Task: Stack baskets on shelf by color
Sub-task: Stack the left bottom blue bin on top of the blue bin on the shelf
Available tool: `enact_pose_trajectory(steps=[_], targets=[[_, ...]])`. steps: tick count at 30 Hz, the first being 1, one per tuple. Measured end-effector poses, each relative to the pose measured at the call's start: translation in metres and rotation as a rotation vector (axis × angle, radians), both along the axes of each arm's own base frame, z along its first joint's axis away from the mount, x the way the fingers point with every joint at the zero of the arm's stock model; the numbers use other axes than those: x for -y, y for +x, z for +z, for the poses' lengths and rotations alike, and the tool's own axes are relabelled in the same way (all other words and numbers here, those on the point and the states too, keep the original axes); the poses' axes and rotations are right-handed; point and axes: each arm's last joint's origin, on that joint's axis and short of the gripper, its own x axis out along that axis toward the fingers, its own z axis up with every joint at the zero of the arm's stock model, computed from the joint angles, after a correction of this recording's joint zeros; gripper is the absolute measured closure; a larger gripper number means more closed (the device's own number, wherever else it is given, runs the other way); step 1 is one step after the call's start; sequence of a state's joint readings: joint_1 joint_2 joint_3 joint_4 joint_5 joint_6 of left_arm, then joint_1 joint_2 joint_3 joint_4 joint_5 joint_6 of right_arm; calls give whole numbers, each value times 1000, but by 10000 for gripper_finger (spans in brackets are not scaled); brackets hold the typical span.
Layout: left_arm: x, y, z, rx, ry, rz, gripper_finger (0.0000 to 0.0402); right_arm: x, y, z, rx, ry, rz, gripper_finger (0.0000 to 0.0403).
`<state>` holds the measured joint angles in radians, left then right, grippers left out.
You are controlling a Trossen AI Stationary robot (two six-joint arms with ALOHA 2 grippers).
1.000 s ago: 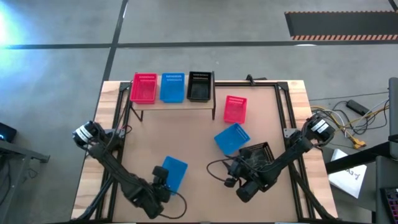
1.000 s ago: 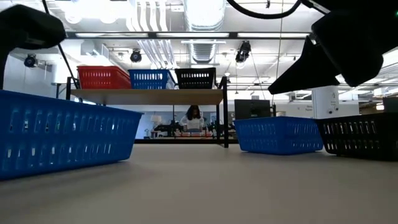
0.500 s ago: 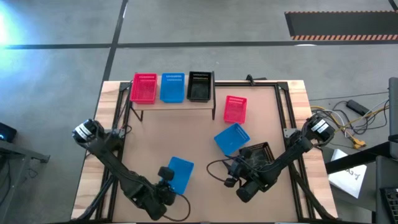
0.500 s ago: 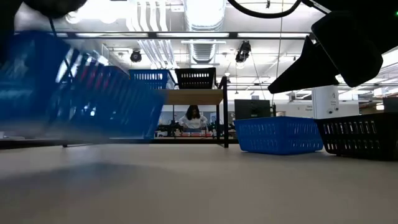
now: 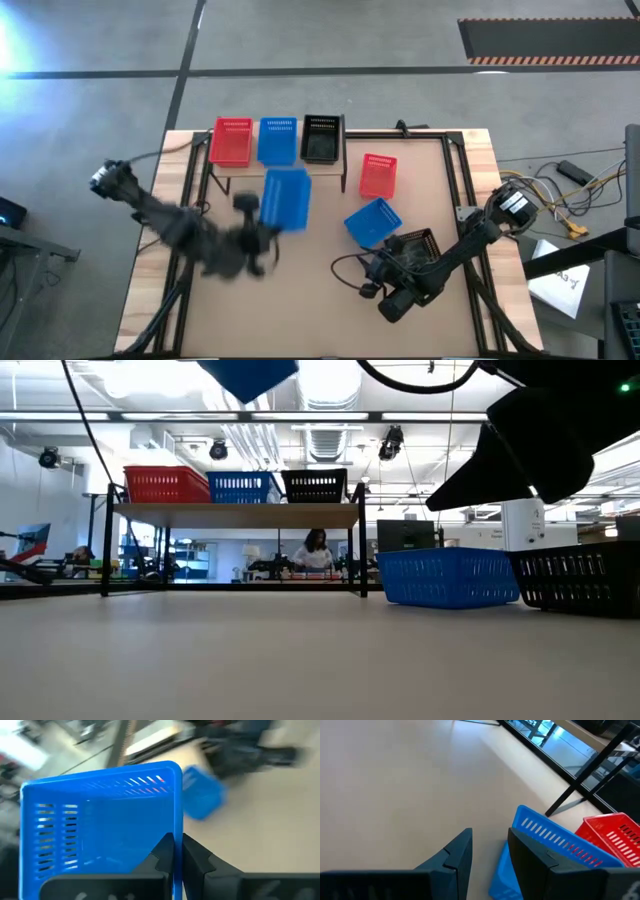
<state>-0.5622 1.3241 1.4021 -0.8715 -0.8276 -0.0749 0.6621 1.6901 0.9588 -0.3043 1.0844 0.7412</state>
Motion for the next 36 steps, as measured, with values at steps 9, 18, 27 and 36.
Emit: enact_pose_trajectory(steps=[9,18,27,36], targets=[[-130,6,19,-96,29,164,401,4,3,0,18,8,-25,284],[-206,10,3,-221,-1,282,401,6,4,1,32,12,-39,284],[-222,21,-17,-327,-66,235,401,6,4,1,32,12,-39,284],[-224,23,-21,-356,-57,250,401,6,4,1,30,8,-37,284]])
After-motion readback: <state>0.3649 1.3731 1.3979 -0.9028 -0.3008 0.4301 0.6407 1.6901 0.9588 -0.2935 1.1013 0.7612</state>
